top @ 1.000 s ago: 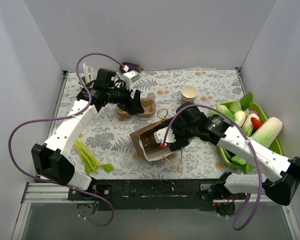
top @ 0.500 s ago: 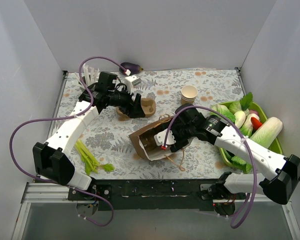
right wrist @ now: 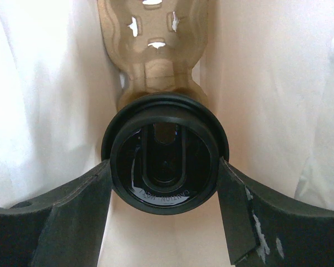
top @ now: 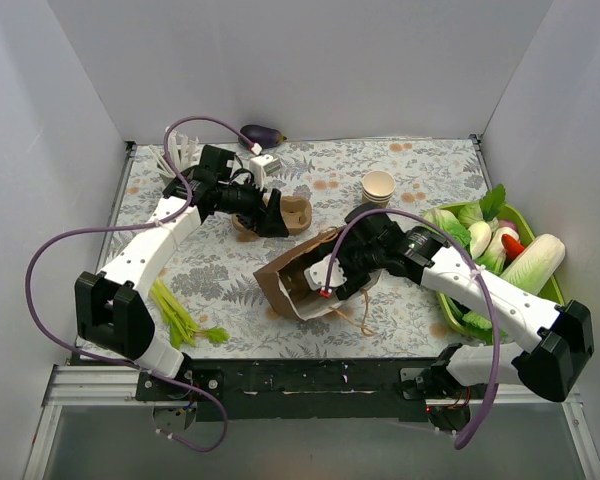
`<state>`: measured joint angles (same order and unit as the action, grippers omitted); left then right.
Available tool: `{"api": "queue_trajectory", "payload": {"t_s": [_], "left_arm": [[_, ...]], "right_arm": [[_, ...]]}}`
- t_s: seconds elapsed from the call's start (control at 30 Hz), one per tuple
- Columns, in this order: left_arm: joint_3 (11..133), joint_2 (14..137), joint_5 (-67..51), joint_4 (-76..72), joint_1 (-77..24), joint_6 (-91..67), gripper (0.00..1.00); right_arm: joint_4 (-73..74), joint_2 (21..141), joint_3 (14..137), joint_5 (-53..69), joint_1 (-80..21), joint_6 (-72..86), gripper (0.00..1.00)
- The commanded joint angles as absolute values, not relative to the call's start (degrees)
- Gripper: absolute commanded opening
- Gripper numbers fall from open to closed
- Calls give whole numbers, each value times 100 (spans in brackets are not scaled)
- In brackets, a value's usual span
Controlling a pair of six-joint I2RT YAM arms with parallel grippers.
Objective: Pack the takeout coffee
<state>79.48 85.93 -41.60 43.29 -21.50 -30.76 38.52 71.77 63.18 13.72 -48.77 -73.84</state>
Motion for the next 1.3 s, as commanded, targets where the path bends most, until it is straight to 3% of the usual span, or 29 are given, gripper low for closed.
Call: {"api": "queue_trajectory", "payload": {"t_s": [0.0, 1.27], "left_arm": [[8103, 8780, -4350, 4412, -2048, -2936, 69], [8666, 10256, -4667, 5484, -2004, -1960, 70]], "right_arm": [[3612, 7225, 6346, 1827, -4720, -7742, 1], [3059, 7875, 6390, 2549, -4201, -9070, 1]]}}
